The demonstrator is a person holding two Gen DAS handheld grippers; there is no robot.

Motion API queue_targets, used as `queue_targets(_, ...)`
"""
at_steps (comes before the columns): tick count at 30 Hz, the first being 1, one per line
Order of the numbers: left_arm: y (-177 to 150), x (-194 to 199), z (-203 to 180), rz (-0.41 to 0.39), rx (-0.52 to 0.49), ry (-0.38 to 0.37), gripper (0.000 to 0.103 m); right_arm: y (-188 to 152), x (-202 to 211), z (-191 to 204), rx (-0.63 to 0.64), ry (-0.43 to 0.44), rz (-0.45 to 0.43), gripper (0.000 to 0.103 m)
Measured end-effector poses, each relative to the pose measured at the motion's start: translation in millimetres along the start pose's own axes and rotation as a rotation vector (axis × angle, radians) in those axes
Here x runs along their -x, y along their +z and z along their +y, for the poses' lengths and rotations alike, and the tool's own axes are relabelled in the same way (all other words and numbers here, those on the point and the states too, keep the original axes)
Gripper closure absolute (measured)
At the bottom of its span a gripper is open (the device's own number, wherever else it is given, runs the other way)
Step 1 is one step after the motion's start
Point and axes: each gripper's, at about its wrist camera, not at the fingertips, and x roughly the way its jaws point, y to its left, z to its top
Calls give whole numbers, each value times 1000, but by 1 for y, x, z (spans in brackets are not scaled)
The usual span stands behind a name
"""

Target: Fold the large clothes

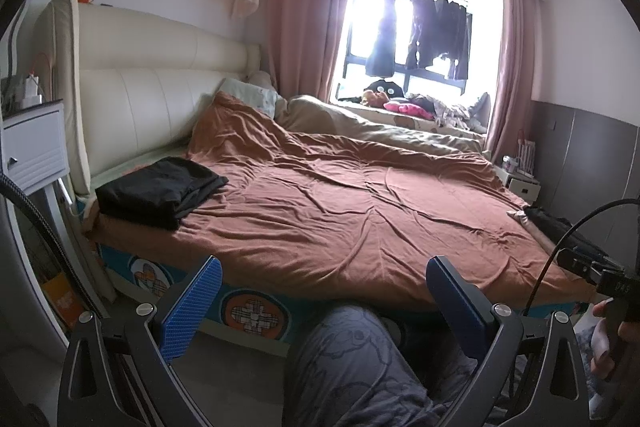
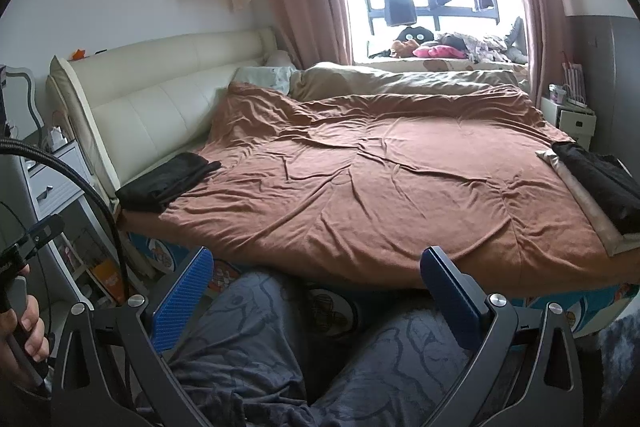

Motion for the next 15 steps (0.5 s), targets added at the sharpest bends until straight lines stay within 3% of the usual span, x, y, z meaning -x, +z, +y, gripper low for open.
queue_targets(15, 1, 6, -2, -12, 1, 4, 0, -1, -1, -3, -4, 4, 2, 0)
